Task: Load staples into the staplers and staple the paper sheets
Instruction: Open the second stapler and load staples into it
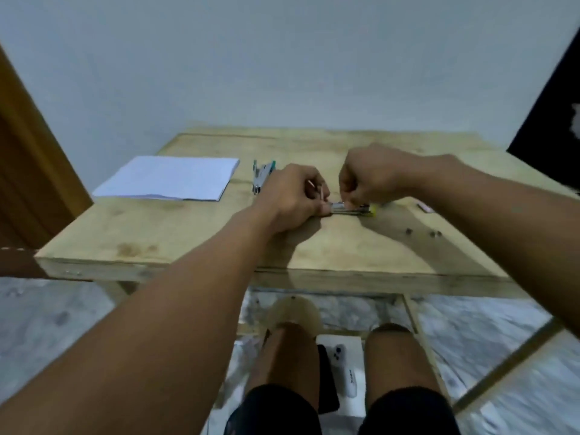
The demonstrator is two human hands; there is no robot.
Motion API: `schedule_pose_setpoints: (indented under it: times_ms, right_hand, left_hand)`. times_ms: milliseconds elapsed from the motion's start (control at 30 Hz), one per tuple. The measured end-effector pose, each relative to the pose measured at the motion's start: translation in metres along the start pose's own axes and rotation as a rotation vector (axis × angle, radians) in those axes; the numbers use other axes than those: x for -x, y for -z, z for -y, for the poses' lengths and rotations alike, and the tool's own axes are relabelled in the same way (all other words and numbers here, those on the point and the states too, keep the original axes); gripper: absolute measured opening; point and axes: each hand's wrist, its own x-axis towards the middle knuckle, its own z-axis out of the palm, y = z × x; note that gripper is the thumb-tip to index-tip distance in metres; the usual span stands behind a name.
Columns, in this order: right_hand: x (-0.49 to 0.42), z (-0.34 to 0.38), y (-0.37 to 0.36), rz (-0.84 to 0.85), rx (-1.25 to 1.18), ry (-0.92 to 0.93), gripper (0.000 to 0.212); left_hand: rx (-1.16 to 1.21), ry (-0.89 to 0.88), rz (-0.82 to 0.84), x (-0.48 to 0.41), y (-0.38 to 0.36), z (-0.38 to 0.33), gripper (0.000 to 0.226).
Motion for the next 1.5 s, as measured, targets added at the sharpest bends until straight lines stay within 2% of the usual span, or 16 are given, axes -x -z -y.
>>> schedule_pose_setpoints:
  times_ms: [233,533,800,967,1167,1333,1500]
  right_hand:
    - [0.012,-0.001,-0.01,-0.118,-0.051,0.055,0.013]
    - [0.016,-0.004,-0.014,-0.125,-0.113,0.049,0.029]
    - [0.026,-0.024,-0.012,-0.101,-0.147,0.019,0.027]
    - [0.026,-0.023,-0.01,-0.155,-0.242,0.021,0.029]
    - [0.025,-0.021,-0.01,-0.089,-0.21,0.009,0.031]
    - [0.023,-0.021,-0.009,-0.101,-0.231,-0.019,0.019]
    - [0.021,-0.02,-0.01,-0.134,-0.215,-0.02,0.017]
  left_hand:
    - [0.063,0.045,0.004,0.006,-0.001,-0.003,0.021]
    - [0.11,0.061,-0.012,0.004,0.0,-0.001,0.019]
    - [0.085,0.059,-0.033,0.005,0.0,-0.006,0.02]
    - [0.102,0.076,-0.026,0.006,0.0,-0.008,0.02]
    - [0.119,0.073,-0.033,0.005,0.0,-0.006,0.021]
    - [0.109,0.066,-0.032,0.006,0.001,-0.006,0.023]
    - [0.099,0.066,-0.028,0.006,0.001,-0.004,0.023]
